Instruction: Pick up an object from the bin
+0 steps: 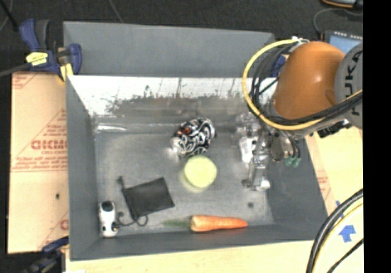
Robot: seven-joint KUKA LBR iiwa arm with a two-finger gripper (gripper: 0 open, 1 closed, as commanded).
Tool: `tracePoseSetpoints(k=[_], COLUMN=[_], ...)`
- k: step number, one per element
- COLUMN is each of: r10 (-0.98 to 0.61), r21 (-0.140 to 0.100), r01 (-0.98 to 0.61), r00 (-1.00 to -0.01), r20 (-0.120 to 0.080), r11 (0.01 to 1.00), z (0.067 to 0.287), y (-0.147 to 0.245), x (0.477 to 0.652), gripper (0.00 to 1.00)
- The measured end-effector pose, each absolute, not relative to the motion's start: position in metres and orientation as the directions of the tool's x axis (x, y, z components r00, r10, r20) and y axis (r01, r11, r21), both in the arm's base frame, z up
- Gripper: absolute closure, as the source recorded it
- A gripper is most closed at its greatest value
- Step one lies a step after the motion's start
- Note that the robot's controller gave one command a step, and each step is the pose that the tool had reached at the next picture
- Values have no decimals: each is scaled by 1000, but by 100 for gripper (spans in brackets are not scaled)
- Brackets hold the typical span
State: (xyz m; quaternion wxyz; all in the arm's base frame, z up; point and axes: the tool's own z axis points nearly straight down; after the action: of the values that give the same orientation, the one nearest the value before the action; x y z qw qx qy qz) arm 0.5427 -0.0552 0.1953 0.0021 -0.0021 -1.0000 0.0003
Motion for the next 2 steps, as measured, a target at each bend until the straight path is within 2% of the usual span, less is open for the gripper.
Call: tracePoseSetpoints(k=[1, 2], r10=[3, 17], r21=[-1, -2], r01=[3, 17], r00=[-1000, -1000], r20=[-4, -11], r11=[1000, 1000], z=[200, 160], y=[-55, -55], x=[544, 546], gripper=[0, 0])
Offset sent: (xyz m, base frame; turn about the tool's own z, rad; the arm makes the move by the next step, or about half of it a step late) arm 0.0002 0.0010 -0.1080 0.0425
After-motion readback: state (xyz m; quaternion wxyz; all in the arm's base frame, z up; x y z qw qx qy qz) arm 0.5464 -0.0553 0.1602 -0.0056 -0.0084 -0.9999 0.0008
